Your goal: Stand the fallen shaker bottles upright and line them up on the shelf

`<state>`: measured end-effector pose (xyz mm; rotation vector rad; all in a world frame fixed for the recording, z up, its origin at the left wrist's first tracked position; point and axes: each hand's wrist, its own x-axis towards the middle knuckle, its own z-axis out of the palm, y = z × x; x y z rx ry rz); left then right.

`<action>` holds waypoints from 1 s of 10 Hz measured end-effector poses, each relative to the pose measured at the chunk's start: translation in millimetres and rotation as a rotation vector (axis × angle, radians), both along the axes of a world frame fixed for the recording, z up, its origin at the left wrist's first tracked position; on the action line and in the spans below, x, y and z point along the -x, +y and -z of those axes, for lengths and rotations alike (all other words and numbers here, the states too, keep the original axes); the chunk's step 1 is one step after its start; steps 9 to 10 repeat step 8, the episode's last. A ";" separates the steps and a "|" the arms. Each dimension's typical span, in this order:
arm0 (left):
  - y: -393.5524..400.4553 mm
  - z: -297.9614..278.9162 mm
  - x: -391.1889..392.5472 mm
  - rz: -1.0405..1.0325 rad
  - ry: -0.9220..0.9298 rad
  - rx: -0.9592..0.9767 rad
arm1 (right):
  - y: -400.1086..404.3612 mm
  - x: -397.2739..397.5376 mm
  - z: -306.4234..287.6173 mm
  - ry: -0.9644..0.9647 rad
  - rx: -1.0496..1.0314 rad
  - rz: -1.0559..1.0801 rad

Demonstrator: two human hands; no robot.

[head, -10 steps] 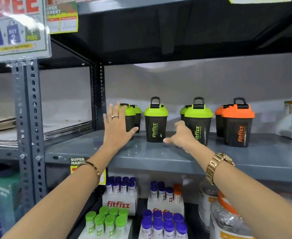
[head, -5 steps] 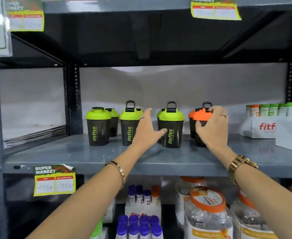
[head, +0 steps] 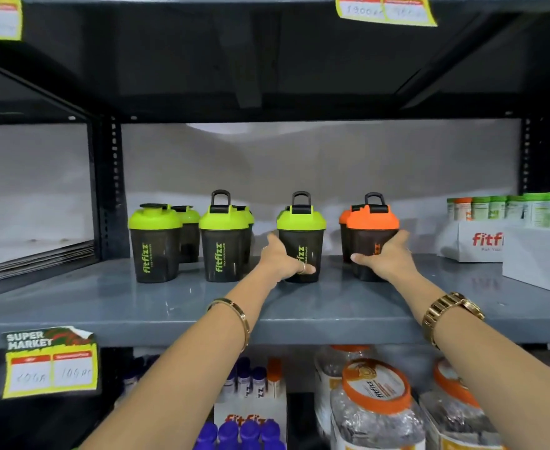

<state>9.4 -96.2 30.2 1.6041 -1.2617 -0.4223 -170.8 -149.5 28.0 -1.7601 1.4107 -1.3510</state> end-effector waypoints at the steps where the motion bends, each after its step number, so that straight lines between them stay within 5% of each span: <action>1: -2.1 1.1 1.1 0.003 -0.019 0.017 | -2.8 -0.9 1.1 0.032 0.008 0.002; 5: 5.1 1.9 5.5 -0.030 -0.045 -0.011 | -8.4 0.0 5.7 0.037 0.038 0.002; 8: 34.2 -2.7 10.5 -0.272 -0.285 0.487 | 13.0 -4.7 5.0 0.143 0.259 0.223; 10: 34.2 -2.7 10.5 -0.272 -0.285 0.487 | 13.0 -4.7 5.0 0.143 0.259 0.223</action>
